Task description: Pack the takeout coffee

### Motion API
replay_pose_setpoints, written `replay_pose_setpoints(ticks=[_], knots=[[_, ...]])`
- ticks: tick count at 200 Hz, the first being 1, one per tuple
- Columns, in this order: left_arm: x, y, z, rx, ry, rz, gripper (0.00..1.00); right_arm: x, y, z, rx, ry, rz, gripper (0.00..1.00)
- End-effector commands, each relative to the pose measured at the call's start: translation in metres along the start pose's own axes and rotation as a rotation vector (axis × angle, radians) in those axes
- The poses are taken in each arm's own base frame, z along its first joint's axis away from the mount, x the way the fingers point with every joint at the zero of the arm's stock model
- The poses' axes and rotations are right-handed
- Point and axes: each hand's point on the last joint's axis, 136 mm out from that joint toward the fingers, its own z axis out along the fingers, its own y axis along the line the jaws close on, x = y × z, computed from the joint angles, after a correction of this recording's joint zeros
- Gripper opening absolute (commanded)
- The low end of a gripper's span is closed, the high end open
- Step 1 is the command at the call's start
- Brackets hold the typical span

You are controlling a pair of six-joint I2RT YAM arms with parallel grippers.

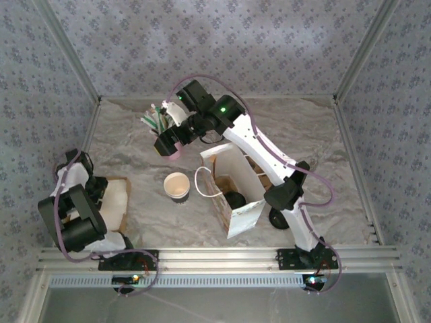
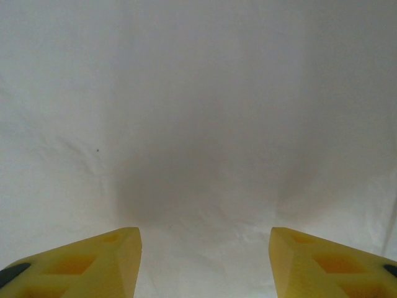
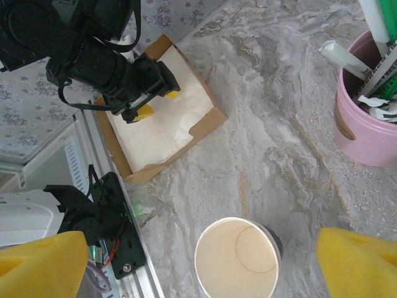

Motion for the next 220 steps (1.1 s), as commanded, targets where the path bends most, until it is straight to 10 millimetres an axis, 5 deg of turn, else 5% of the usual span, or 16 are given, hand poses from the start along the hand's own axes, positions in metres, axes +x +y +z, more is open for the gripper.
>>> replay_pose_setpoints(ticks=[1,68,140,220], knots=[[-0.003,0.006,0.009,-0.045,-0.009,-0.014,0.55,0.002,-0.002,0.007,0.012,0.016,-0.002,0.96],[-0.002,0.005,0.022,-0.060,0.006,-0.010,0.46,0.005,-0.004,0.008,0.017,0.025,0.000,0.96],[-0.001,0.004,0.019,-0.044,0.004,-0.006,0.20,0.006,-0.003,0.006,0.018,0.028,0.000,0.96],[-0.006,0.008,-0.011,-0.006,-0.044,-0.011,0.19,0.008,0.001,0.004,0.016,0.036,-0.007,0.96]])
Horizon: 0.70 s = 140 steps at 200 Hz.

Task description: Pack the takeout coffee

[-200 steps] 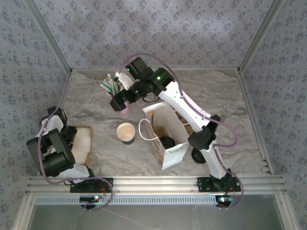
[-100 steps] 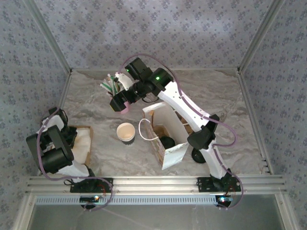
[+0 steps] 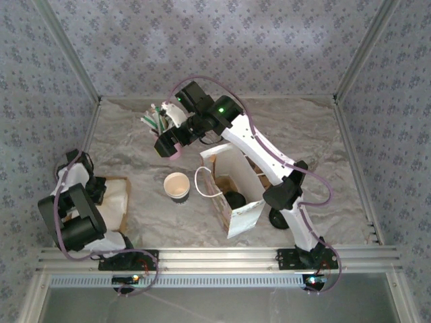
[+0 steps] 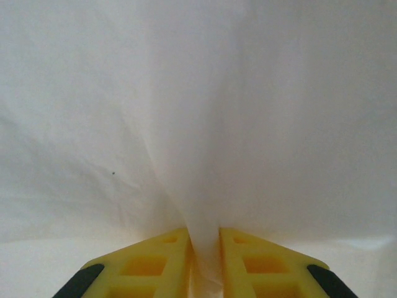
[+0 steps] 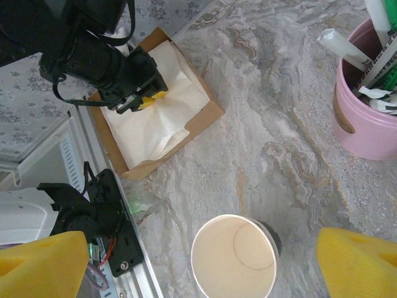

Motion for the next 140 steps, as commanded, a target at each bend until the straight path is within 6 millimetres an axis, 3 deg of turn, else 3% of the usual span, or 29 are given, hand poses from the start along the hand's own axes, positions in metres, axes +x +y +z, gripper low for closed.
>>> replay_pose_setpoints(ticks=[1,55,71,81,140], knots=[[-0.003,0.008,-0.012,-0.016,-0.020,-0.008,0.19,0.004,0.004,-0.001,0.009,0.016,-0.016,0.96],[-0.004,0.009,-0.021,0.003,-0.034,-0.012,0.15,0.007,0.005,-0.001,0.010,0.025,-0.024,0.96],[-0.005,0.008,-0.028,0.016,-0.040,-0.005,0.06,0.007,0.005,-0.001,0.011,0.025,-0.025,0.96],[-0.007,0.008,-0.034,0.026,-0.051,-0.002,0.00,0.007,0.004,-0.001,0.011,0.026,-0.024,0.96],[-0.013,0.015,-0.076,0.101,-0.138,0.005,0.00,0.009,0.005,-0.001,0.012,0.031,-0.026,0.96]])
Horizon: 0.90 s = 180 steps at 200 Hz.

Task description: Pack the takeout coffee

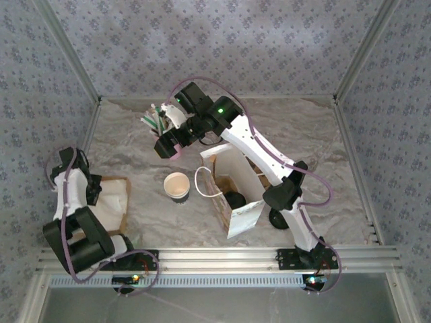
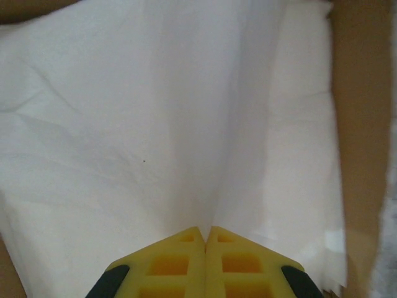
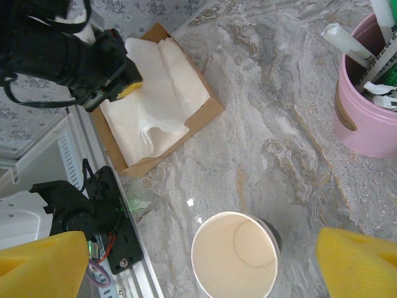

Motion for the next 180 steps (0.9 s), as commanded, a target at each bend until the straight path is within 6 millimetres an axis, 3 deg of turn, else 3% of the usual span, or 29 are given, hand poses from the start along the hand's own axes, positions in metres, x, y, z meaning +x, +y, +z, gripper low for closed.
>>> replay_pose_setpoints(ticks=[1,124,155,180], knots=[[-0.007,0.006,-0.022,0.007,-0.041,0.012,0.00,0.006,0.003,-0.002,0.007,0.022,-0.020,0.96],[-0.019,-0.013,-0.121,0.268,-0.176,0.120,0.00,0.003,0.005,-0.007,0.024,0.003,-0.021,0.96],[-0.013,-0.034,-0.148,0.392,-0.186,0.209,0.00,-0.001,0.009,-0.014,0.012,-0.018,-0.022,0.96],[0.000,-0.061,-0.184,0.555,-0.162,0.324,0.00,-0.007,0.013,-0.027,-0.002,-0.053,-0.023,0.96]])
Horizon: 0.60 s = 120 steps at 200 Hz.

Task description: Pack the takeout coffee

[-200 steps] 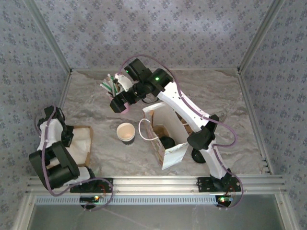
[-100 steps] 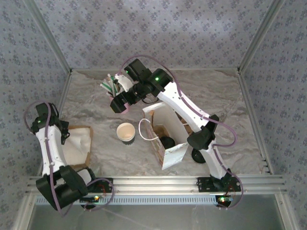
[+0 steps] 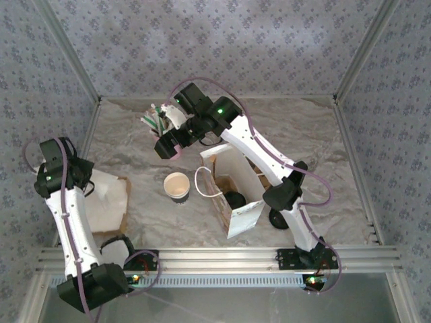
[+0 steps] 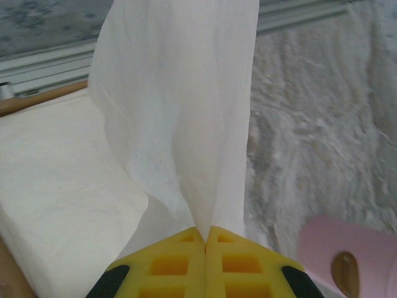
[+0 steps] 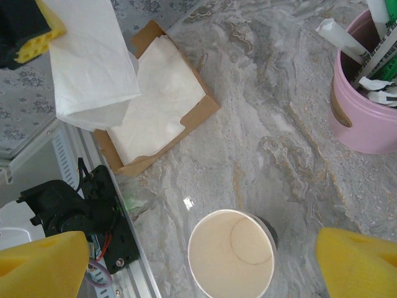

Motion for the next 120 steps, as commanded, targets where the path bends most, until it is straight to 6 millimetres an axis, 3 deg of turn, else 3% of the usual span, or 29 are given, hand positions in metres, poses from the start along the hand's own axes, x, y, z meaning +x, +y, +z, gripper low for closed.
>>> replay_pose_setpoints(ticks=[1,36,68,120], knots=[[-0.001,-0.043,-0.032,0.195,0.019,0.118,0.00,-0.010,0.015,-0.028,-0.020,-0.064,-0.025,0.96],[0.015,-0.106,-0.077,0.460,0.133,0.269,0.00,-0.022,0.019,-0.057,-0.044,-0.150,-0.040,0.96],[0.052,-0.161,-0.126,0.692,0.289,0.462,0.00,-0.033,0.023,-0.092,-0.068,-0.263,-0.088,0.95],[0.100,-0.204,-0.200,0.959,0.456,0.660,0.00,-0.041,0.043,-0.154,-0.125,-0.451,-0.211,0.95]])
